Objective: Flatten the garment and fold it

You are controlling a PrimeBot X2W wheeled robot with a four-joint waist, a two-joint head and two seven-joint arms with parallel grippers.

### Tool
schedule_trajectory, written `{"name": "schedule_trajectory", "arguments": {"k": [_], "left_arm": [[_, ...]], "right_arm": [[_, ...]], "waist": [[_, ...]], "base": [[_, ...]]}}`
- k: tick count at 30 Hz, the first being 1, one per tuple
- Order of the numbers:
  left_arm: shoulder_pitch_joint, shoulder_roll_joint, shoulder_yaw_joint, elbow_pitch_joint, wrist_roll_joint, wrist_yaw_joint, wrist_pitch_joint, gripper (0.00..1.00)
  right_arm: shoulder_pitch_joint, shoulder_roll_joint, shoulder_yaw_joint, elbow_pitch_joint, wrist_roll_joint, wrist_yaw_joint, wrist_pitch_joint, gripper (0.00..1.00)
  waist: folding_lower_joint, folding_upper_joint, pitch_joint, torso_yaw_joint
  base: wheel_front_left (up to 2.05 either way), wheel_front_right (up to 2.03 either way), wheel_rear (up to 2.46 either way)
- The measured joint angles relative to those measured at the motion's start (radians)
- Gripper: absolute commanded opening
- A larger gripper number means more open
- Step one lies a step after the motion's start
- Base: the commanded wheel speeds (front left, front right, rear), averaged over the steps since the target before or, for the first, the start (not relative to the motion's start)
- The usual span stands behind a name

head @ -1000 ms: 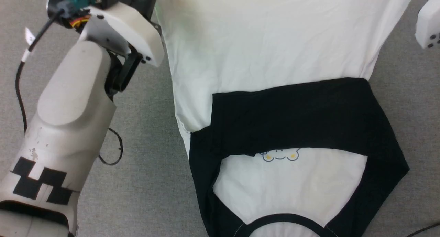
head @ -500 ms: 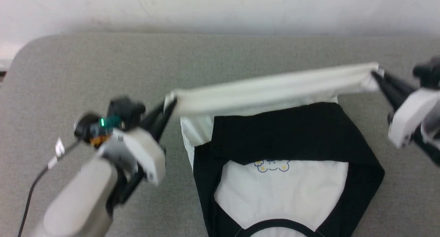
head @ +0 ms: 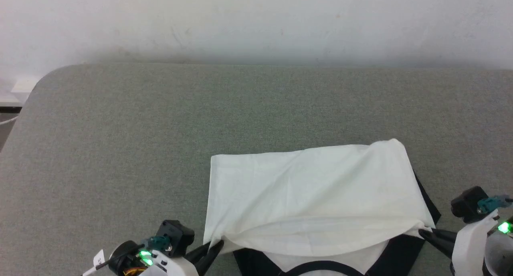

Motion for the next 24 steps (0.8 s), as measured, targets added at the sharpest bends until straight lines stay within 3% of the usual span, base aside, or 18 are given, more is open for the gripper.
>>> {"name": "schedule_trajectory", "arguments": {"k": [4, 14, 20, 21, 22, 24], "left_arm": [[0.007, 0.001, -0.021, 0.015, -0.004, -0.005, 0.009, 0.0], [0.006, -0.015, -0.08, 0.113, 0.018, -0.057, 0.001, 0.0], [0.0, -0.04, -0.114, 0.168, 0.034, -0.094, -0.029, 0.0], [-0.002, -0.044, -0.119, 0.181, 0.038, -0.1, -0.035, 0.54], [-0.005, -0.049, -0.122, 0.193, 0.044, -0.1, -0.045, 1.0], [-0.009, -0.058, -0.124, 0.215, 0.055, -0.1, -0.069, 1.0]], "right_arm": [[0.059, -0.02, -0.032, -0.039, 0.0, 0.0, 0.074, 0.0], [0.149, 0.015, -0.094, -0.06, -0.003, 0.0, 0.181, 0.0], [0.156, 0.047, -0.121, -0.054, -0.058, 0.0, 0.179, 0.0], [0.156, 0.056, -0.125, -0.048, -0.068, 0.0, 0.177, 0.0], [0.156, 0.063, -0.127, -0.043, -0.083, 0.0, 0.169, 0.98], [0.156, 0.077, -0.13, -0.031, -0.105, 0.0, 0.159, 1.0]], "waist": [[0.0001, 0.0, -0.002, 0.002], [0.0002, 0.0, 0.015, 0.01], [0.0003, 0.0, 0.03, 0.011], [0.0003, 0.0, 0.031, 0.01], [0.0003, 0.0, 0.03, 0.01], [0.0003, 0.0, 0.024, 0.01]], "base": [[0.0, 0.0, 0.0], [0.0, 0.0, 0.0], [0.0, 0.0, 0.0], [0.0, 0.0, 0.0], [0.0, 0.0, 0.0], [0.0, 0.0, 0.0]]}}
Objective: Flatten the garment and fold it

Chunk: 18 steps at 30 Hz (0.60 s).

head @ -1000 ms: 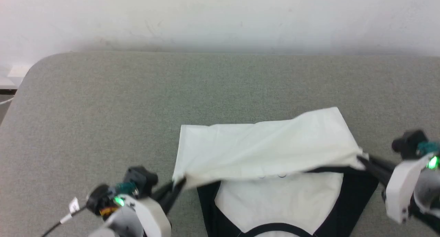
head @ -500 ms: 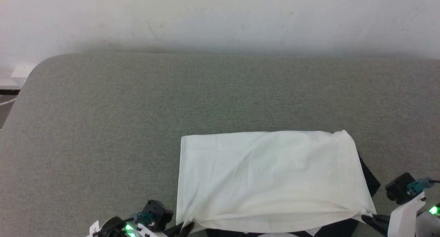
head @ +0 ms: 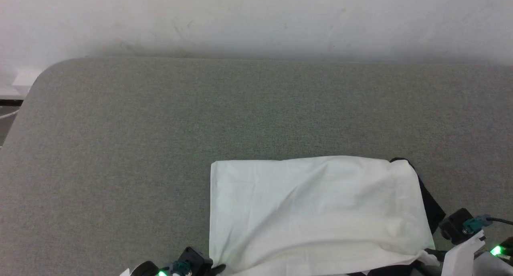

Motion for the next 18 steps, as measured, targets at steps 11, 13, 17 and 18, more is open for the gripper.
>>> {"name": "schedule_trajectory", "arguments": {"k": [11, 13, 17, 18], "left_arm": [[-0.015, -0.043, 0.12, 0.017, -0.03, 0.056, -0.224, 1.0], [-0.015, -0.051, 0.154, 0.006, -0.044, 0.085, -0.258, 1.0], [-0.014, -0.064, 0.219, -0.003, -0.046, 0.153, -0.343, 1.0], [-0.013, -0.072, 0.245, -0.003, -0.051, 0.172, -0.365, 1.0]], "right_arm": [[0.001, 0.049, -0.156, -0.089, 0.07, 0.0, -0.013, 1.0], [0.005, 0.069, -0.208, -0.117, 0.068, 0.0, -0.011, 1.0], [0.033, 0.146, -0.319, -0.151, 0.048, 0.0, -0.007, 1.0], [0.043, 0.168, -0.346, -0.15, 0.024, 0.0, -0.007, 1.0]], "waist": [[-0.0001, 0.0, -0.074, 0.003], [-0.0001, 0.0, -0.085, 0.004], [-0.0002, 0.0, -0.098, 0.008], [-0.0002, 0.0001, -0.098, 0.009]], "base": [[0.0, 0.0, 0.0], [0.0, 0.0, 0.0], [0.0, 0.0, 0.0], [0.0, 0.0, 0.0]]}}
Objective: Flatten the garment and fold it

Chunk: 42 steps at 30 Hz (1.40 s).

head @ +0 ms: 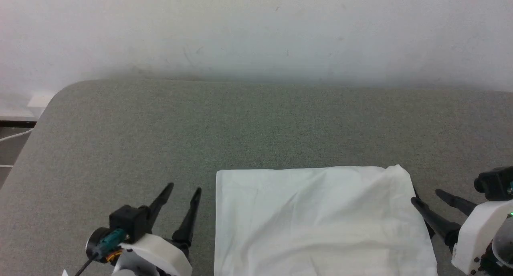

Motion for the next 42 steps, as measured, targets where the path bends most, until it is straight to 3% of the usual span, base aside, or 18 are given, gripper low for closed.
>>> {"name": "schedule_trajectory", "arguments": {"k": [3, 7, 10, 14, 21, 27, 32, 33, 34, 42], "left_arm": [[0.012, -0.031, 0.079, -0.011, -0.008, 0.053, -0.041, 1.0], [0.055, -0.085, 0.21, -0.054, 0.031, 0.12, -0.052, 1.0], [0.102, -0.14, 0.303, -0.102, 0.092, 0.129, -0.053, 1.0], [0.148, -0.2, 0.355, -0.115, 0.15, 0.091, -0.053, 1.0], [0.151, -0.256, 0.429, -0.102, 0.211, 0.023, -0.053, 1.0], [0.151, -0.301, 0.466, -0.08, 0.251, -0.024, -0.053, 1.0], [0.148, -0.338, 0.489, -0.058, 0.277, -0.059, -0.053, 1.0], [0.147, -0.344, 0.494, -0.053, 0.281, -0.068, -0.053, 1.0], [0.147, -0.349, 0.498, -0.049, 0.285, -0.074, -0.053, 1.0], [0.141, -0.375, 0.537, -0.015, 0.318, -0.113, -0.053, 1.0]], "right_arm": [[0.025, 0.067, -0.07, 0.023, -0.091, 0.0, 0.003, 1.0], [0.037, 0.209, -0.175, 0.093, -0.199, -0.001, 0.003, 1.0], [0.036, 0.307, -0.239, 0.149, -0.291, -0.001, 0.003, 1.0], [0.024, 0.394, -0.292, 0.227, -0.387, -0.001, 0.006, 1.0], [-0.035, 0.459, -0.403, 0.365, -0.565, -0.001, -0.022, 1.0], [-0.092, 0.482, -0.462, 0.442, -0.627, 0.0, -0.042, 1.0], [-0.124, 0.485, -0.451, 0.482, -0.597, -0.002, -0.022, 1.0], [-0.125, 0.48, -0.439, 0.483, -0.576, -0.005, -0.015, 0.35], [-0.125, 0.473, -0.429, 0.483, -0.558, -0.009, -0.015, 0.0], [-0.116, 0.466, -0.399, 0.458, -0.49, -0.007, -0.066, 0.0]], "waist": [[0.0, 0.0, 0.003, 0.001], [0.0, 0.0, 0.009, 0.005], [0.0, 0.0, 0.017, 0.008], [0.0, 0.0, 0.032, 0.019], [0.0001, 0.0, 0.061, 0.048], [0.0, 0.0, 0.092, 0.068], [-0.0001, -0.0001, 0.117, 0.081], [-0.0001, 0.0, 0.121, 0.083], [-0.0002, -0.0001, 0.124, 0.084], [0.0002, 0.0, 0.115, 0.073]], "base": [[0.0, 0.0, 0.0], [0.0, 0.0, 0.0], [0.0, 0.0, 0.0], [0.0, 0.0, 0.0], [0.0, 0.0, 0.0], [0.0, 0.0, 0.0], [0.0, 0.0, 0.0], [0.0, 0.0, 0.0], [0.0, 0.0, 0.0], [0.0, 0.0, 0.0]]}}
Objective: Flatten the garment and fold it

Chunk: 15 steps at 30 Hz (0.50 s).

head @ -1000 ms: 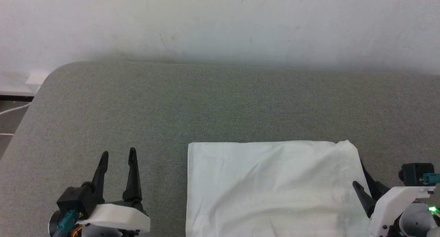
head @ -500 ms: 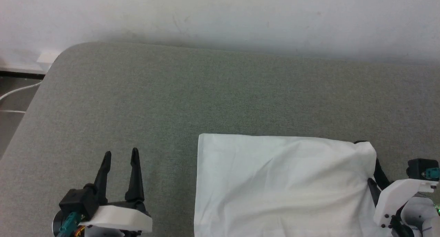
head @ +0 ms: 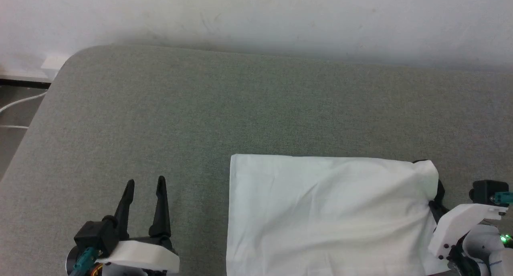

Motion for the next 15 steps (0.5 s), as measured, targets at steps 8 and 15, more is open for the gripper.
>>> {"name": "schedule_trajectory", "arguments": {"k": [8, 15], "left_arm": [[0.0, -0.015, 0.017, 0.023, 0.019, -0.032, 0.0, 1.0], [0.001, -0.03, 0.024, 0.035, 0.027, -0.043, 0.0, 1.0]], "right_arm": [[0.02, -0.057, -0.141, -0.037, 0.017, 0.007, -0.013, 0.0], [0.051, -0.089, -0.262, -0.064, 0.008, 0.007, 0.013, 0.0]], "waist": [[0.0, 0.0, -0.028, -0.025], [0.0, -0.0001, -0.042, -0.041]], "base": [[0.0, 0.0, 0.0], [0.0, 0.0, 0.0]]}}
